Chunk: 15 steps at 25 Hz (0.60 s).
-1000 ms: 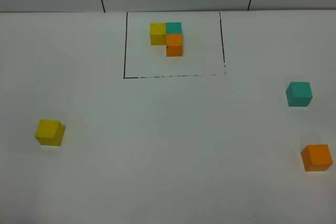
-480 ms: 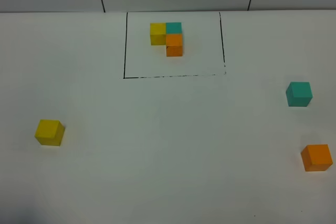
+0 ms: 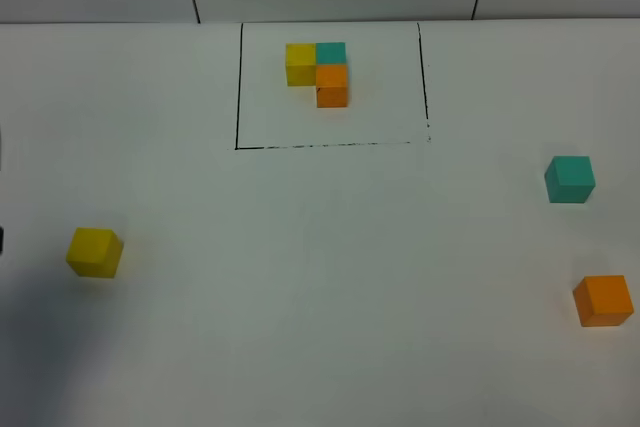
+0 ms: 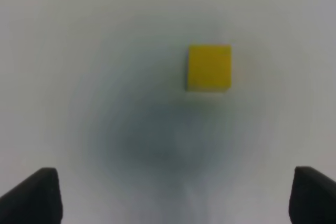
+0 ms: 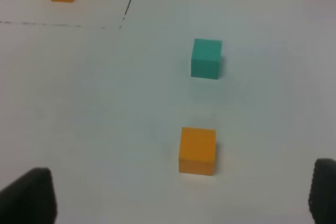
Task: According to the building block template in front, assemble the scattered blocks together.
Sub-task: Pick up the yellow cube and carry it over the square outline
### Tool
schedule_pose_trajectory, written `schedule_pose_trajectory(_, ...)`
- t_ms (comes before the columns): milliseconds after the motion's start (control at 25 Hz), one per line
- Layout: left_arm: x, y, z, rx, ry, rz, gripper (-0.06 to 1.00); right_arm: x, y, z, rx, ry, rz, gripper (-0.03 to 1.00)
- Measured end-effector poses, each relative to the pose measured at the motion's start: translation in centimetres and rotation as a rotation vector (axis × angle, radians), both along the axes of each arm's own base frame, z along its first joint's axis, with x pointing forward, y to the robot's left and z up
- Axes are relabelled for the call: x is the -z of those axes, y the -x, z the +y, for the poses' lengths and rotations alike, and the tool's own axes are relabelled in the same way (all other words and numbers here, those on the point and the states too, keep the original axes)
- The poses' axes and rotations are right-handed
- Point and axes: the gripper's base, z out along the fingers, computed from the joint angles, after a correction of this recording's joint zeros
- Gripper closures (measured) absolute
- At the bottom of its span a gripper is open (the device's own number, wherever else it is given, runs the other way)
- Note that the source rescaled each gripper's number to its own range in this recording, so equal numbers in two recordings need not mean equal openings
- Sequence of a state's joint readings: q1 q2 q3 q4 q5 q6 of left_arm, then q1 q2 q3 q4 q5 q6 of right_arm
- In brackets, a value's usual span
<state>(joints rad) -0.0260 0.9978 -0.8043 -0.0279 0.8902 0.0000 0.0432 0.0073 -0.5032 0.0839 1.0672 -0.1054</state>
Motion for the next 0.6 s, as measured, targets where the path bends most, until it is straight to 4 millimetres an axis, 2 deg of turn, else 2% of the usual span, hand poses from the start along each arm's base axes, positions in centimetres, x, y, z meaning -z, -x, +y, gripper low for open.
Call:
schedule_pose_trajectory(120, 1.9, -3.7, -0.1, 0.0, -0.003, 0.128, -0.03, 0.0, 0.0, 0.0, 0.0, -0.001, 0.0, 0.02)
schedule_pose_trajectory(320, 4.5, -8.0, -0.6, 0.016, -0.012, 0.255, -0.03, 0.0, 0.0, 0.0, 0.0, -0.001, 0.0, 0.02)
schedule_pose_trajectory(440, 5.9, -9.5, -1.4, 0.053, -0.035, 0.303, -0.03, 0.0, 0.0, 0.0, 0.0, -0.001, 0.0, 0.02)
schedule_pose_trajectory(600, 7.5, -10.3, -2.8, 0.096, -0.05, 0.343, -0.03, 0.0, 0.0, 0.0, 0.001, -0.001, 0.0, 0.02)
